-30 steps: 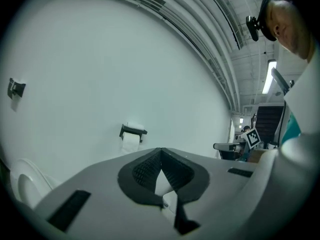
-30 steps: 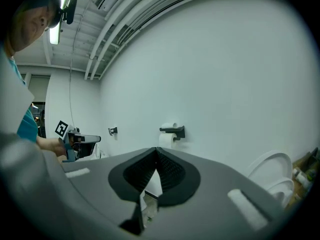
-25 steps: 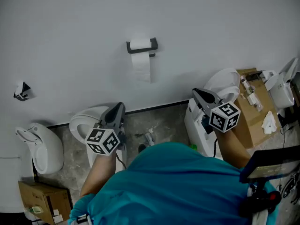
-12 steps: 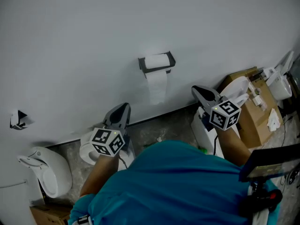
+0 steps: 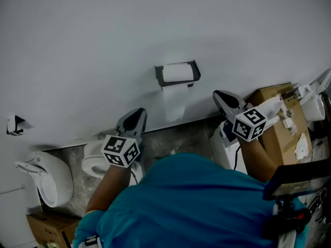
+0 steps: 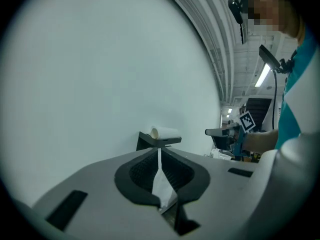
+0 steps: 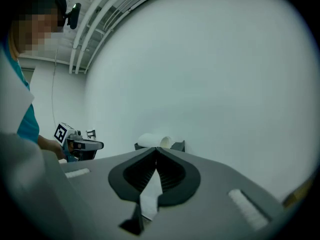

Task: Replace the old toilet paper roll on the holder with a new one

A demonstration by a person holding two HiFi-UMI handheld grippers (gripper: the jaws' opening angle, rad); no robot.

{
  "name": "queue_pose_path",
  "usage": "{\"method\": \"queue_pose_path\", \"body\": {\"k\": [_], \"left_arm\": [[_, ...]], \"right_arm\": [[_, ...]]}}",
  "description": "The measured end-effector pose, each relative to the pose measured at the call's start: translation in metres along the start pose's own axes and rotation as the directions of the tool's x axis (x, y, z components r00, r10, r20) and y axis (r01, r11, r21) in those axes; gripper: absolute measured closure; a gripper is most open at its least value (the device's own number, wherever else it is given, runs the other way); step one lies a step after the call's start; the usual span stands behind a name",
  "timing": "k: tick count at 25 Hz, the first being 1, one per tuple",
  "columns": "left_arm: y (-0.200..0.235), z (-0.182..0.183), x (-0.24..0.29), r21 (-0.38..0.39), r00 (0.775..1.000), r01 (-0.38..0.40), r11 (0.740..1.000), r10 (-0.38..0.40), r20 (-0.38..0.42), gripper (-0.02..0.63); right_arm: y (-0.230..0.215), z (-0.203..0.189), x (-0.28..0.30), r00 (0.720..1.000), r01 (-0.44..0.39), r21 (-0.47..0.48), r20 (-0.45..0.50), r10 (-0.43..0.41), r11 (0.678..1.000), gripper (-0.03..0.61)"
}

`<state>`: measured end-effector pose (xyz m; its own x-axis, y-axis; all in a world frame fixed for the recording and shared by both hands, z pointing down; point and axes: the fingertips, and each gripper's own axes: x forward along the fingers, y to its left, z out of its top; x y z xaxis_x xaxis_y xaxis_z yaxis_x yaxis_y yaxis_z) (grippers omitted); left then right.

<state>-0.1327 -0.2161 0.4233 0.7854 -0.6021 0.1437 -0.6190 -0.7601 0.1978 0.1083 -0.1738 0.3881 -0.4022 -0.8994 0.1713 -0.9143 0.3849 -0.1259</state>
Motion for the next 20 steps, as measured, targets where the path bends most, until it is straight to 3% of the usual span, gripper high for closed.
{"method": "queue_pose_path", "body": {"k": [10, 16, 20], "left_arm": [[-0.023, -0.014, 0.055, -0.055, 0.973, -0.232, 0.971, 0.232, -0.005, 0.596], [-0.033, -0.028, 0.078, -0.075, 0.954, -0.297, 0.952, 0.292, -0.066, 0.364], [-0.040, -0.033, 0.095, -0.097, 0.949, -0.310, 0.946, 0.300, -0.100, 0.266]], "right_arm": [[-0.081, -0.003, 0.019, 0.978, -0.202, -0.016, -0.061, 0.201, 0.979, 0.575], [-0.106, -0.002, 0.016, 0.965, -0.258, -0.018, -0.056, 0.256, 0.966, 0.575], [-0.115, -0.001, 0.015, 0.960, -0.278, -0.018, -0.051, 0.277, 0.960, 0.575]]}}
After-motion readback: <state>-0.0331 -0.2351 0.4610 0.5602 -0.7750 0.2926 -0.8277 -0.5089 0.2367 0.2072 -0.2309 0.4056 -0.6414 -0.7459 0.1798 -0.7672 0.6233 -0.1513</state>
